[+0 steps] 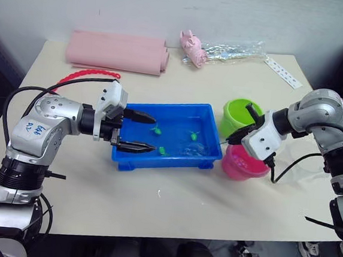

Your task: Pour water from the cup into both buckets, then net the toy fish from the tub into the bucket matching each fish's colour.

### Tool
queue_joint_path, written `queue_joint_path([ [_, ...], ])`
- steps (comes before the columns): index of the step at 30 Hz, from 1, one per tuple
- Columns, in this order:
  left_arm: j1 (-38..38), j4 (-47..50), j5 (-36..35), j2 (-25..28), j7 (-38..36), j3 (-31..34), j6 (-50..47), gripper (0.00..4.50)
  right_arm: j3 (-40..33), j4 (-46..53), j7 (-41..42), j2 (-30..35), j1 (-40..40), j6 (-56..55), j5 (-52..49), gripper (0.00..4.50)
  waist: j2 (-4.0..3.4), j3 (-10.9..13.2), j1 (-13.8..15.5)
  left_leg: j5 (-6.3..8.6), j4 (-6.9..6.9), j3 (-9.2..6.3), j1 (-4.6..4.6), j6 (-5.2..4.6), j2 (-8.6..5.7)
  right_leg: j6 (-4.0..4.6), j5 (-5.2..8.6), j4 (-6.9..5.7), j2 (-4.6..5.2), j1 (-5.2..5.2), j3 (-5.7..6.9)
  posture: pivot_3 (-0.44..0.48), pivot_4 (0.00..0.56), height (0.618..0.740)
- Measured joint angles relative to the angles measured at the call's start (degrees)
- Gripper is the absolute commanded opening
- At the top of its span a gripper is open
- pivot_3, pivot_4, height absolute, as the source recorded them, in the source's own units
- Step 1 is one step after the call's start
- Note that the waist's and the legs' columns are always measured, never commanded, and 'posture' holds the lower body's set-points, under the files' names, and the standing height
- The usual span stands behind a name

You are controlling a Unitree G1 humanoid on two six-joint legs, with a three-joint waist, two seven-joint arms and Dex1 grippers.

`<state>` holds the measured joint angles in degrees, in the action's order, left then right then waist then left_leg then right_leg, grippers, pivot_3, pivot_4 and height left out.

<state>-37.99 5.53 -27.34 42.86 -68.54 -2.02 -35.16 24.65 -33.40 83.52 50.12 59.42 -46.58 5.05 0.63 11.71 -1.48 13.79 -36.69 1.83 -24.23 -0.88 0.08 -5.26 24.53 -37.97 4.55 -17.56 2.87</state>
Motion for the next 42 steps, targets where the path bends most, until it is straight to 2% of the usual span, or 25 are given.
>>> queue_joint_path([
  [11,-0.1,-1.72,0.0,0.16,-0.04,0.0,0.74,4.43,-6.26,4.59,0.48,-1.03,-7.41,32.63,-7.09,0.0,0.0,0.0,0.05,0.0,0.04,0.01,-0.01,0.0,-0.01,0.0,0.0,0.01,0.0,0.01,0.01,0.0,0.15,0.74],
  [13,0.05,-2.21,0.12,1.19,-0.34,0.02,0.9,4.43,-7.57,7.0,-0.37,-1.69,-9.44,39.48,-8.62,0.0,0.0,0.0,0.07,0.0,0.06,0.0,-0.01,0.0,0.0,0.0,0.0,0.01,0.0,0.0,0.01,0.0,0.15,0.74],
  [18,1.41,-4.49,0.83,4.54,-1.6,1.04,2.53,4.43,-9.45,13.66,-2.4,-3.34,-14.57,48.77,-10.4,0.0,0.0,0.0,0.02,0.0,0.11,0.01,0.0,0.0,-0.01,0.0,0.0,0.02,0.0,-0.01,0.0,0.0,0.15,0.74],
  [21,1.71,-4.47,0.83,5.28,-2.18,1.16,3.06,4.43,-10.15,16.49,-3.41,-4.05,-15.67,54.73,-11.76,0.0,0.0,0.0,0.05,0.0,0.12,0.01,0.0,0.0,-0.01,0.0,0.0,0.03,0.0,-0.01,0.01,0.0,0.15,0.74],
  [28,1.71,-4.58,0.8,5.2,-2.16,1.32,3.55,4.43,-16.12,23.72,-8.49,-4.92,-15.92,79.72,-19.4,0.0,0.0,0.0,0.58,0.0,0.13,0.0,-0.01,0.0,-0.05,0.0,0.0,0.04,0.03,-0.01,0.0,0.0,0.15,0.74],
  [36,-2.91,-8.81,-0.51,-0.05,0.3,2.13,2.37,4.43,-26.61,33.07,-15.91,-1.66,-18.59,91.51,-25.51,0.0,0.0,0.0,1.67,0.01,0.13,0.01,-0.04,0.0,-0.11,-0.01,0.0,0.06,0.09,-0.01,0.01,0.0,0.15,0.74],
  [42,-6.71,-11.52,-0.57,-2.98,0.4,2.0,2.26,4.43,-34.5,38.44,-21.48,1.71,-20.54,95.55,-28.03,0.0,0.0,0.0,1.46,0.01,0.16,0.03,-0.03,0.0,-0.12,-0.01,-0.01,0.07,0.06,-0.01,0.0,0.0,0.15,0.74],
])
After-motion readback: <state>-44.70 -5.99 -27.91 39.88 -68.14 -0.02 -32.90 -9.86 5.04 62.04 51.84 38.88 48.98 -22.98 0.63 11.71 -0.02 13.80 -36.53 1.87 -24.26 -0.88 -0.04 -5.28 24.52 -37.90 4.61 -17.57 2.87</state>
